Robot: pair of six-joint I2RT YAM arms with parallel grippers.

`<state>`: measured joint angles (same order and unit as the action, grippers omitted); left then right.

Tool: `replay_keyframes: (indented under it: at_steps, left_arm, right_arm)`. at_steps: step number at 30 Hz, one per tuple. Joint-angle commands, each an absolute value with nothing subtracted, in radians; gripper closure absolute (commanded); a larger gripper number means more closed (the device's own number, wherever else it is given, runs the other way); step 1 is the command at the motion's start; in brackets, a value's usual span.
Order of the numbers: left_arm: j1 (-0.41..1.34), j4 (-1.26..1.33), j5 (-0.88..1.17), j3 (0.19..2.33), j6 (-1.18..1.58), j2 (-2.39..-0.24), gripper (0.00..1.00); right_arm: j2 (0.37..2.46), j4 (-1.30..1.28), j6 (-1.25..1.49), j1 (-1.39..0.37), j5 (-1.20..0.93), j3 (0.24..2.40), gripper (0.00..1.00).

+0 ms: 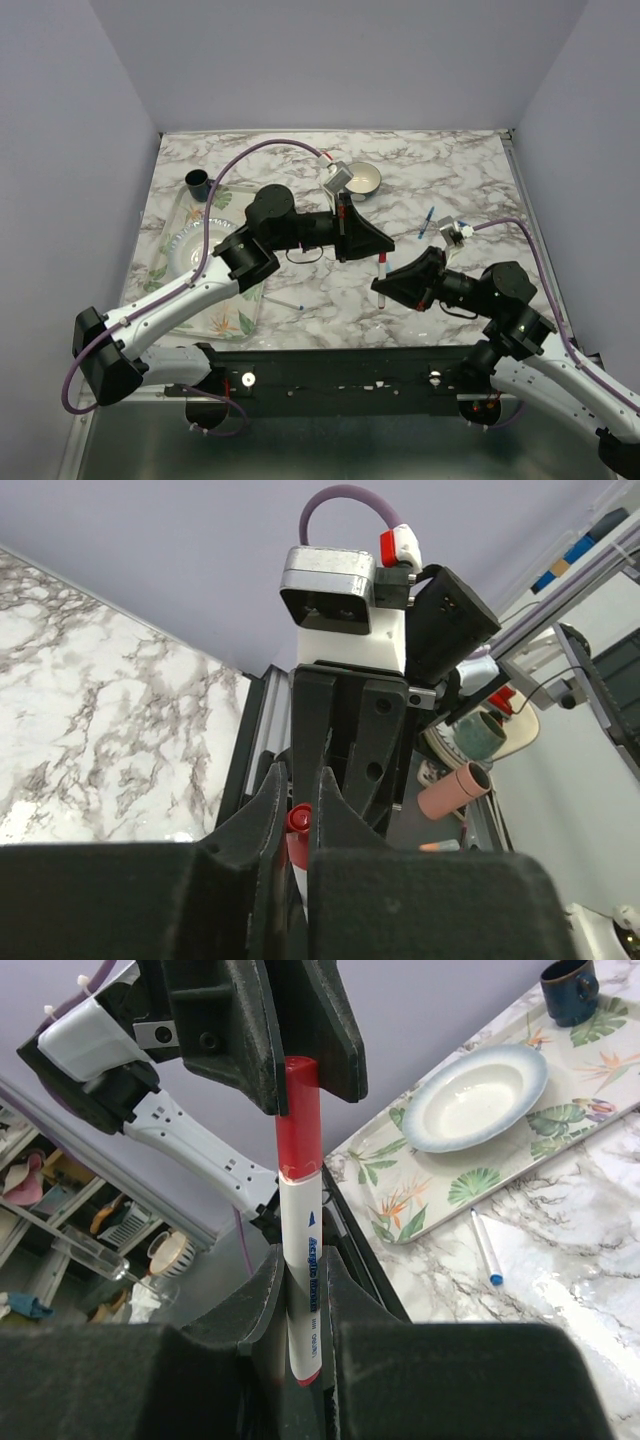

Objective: Insert the pens into the pen caps

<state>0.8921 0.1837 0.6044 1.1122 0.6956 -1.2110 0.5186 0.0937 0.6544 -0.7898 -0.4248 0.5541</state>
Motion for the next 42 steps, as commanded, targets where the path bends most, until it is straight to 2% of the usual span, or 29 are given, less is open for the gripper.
replay_keyframes:
  at_steps: [1, 13, 20, 31, 35, 42]
  left_arm:
    - [0.894, 0.253, 0.696, 1.059, 0.747, -1.204, 1.0]
    - [0.894, 0.623, 0.729, 0.864, 1.132, -1.167, 1.0]
    - [0.91, 0.411, 0.713, 0.885, 0.971, -1.135, 1.0]
    - [0.971, 0.351, 0.631, 0.827, 0.925, -1.108, 1.0]
    - [0.989, 0.584, 0.661, 0.726, 1.038, -1.108, 1.0]
    - [1.025, 0.716, 0.693, 0.693, 1.104, -1.085, 1.0]
  right_arm:
    - [0.52, 0.152, 0.663, -0.788, -0.433, 0.557, 0.99]
    - [0.529, 0.262, 0.643, -0.787, -0.348, 0.649, 0.99]
    - [0.592, 0.189, 0.64, -0.787, -0.296, 0.736, 0.99]
    - [0.647, 0.052, 0.565, -0.787, -0.176, 0.92, 0.99]
    - [0.655, 0.084, 0.56, -0.787, -0.173, 0.949, 0.99]
    - [0.678, 0.112, 0.551, -0.787, -0.244, 1.029, 0.99]
